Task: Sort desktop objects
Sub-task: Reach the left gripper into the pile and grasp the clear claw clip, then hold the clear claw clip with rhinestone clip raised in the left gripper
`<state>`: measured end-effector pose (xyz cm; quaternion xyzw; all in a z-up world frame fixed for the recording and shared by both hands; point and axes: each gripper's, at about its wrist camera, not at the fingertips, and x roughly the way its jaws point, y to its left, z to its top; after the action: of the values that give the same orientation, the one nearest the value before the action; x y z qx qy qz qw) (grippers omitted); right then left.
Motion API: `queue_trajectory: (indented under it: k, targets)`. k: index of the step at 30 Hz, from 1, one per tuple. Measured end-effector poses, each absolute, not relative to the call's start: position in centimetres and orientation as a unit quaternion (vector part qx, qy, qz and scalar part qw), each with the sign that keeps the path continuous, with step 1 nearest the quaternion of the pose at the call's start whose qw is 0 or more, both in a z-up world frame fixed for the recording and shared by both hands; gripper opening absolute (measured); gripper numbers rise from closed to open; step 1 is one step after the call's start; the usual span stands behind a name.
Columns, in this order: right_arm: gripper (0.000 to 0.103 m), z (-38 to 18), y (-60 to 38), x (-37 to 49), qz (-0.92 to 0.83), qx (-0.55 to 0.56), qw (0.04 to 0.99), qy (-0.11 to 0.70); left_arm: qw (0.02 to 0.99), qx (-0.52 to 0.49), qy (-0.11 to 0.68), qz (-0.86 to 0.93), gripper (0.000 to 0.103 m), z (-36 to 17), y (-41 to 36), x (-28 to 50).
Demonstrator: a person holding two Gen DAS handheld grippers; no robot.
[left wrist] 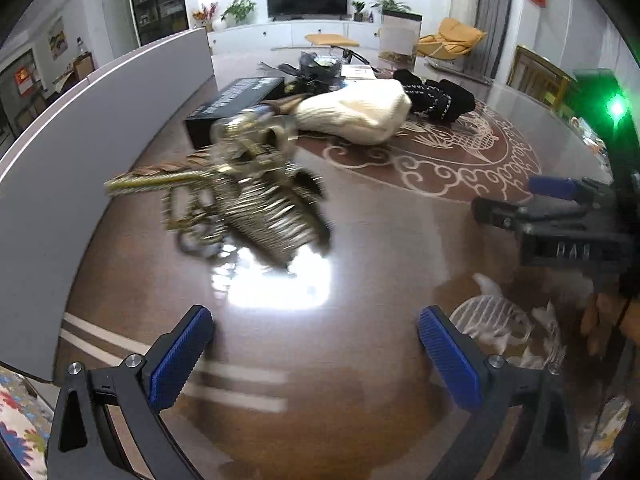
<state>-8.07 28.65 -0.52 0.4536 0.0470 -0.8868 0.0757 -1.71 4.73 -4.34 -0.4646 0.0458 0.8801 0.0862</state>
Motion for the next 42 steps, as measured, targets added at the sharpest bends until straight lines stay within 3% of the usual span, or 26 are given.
queue_trajectory:
  k: [11,16,17,19,20,22,34,37,39,42]
  targets:
    - [0.103,-0.4,30.2,-8.3,-0.890,0.453,0.048,0.016,-0.009,-0.487,-0.005,0.873,0.103,-4.3,6.5,-8.5]
    - [0.103,-0.6,29.8,-8.5,-0.889,0.455,0.046,0.030,0.005,-0.469,0.002,0.883,0.103,-4.3,5.5,-10.2]
    - [0.103,-0.5,29.8,-8.4,-0.889,0.454,0.046,0.030,0.007,-0.466,0.006,0.885,0.099,-4.3,4.8,-10.4]
    - [0.103,-0.6,29.9,-8.5,-0.889,0.454,0.046,0.030,0.007,-0.450,0.008,0.893,0.078,-3.9,3.2,-10.5]
    - [0.103,-0.5,29.8,-8.4,-0.889,0.454,0.046,0.030,0.008,-0.444,0.009,0.896,0.060,-3.7,2.5,-10.6]
    - [0.103,-0.5,29.8,-8.4,-0.889,0.454,0.046,0.030,0.024,-0.440,0.010,0.898,0.053,-3.5,0.6,-10.5]
    - [0.103,-0.5,29.9,-8.4,-0.889,0.454,0.046,0.030,0.126,-0.426,-0.069,0.893,0.054,-3.3,-4.7,-2.9]
    - [0.103,-0.5,29.8,-8.4,-0.889,0.454,0.046,0.030,0.128,-0.426,-0.062,0.894,0.069,-3.4,-3.9,-2.9]
    - [0.103,-0.5,29.8,-8.4,-0.889,0.454,0.046,0.030,0.124,-0.427,-0.046,0.894,0.085,-3.6,-2.8,-3.1]
    - [0.103,-0.5,29.9,-8.5,-0.889,0.454,0.046,0.030,0.112,-0.428,-0.003,0.897,0.091,-4.1,-0.8,-2.9]
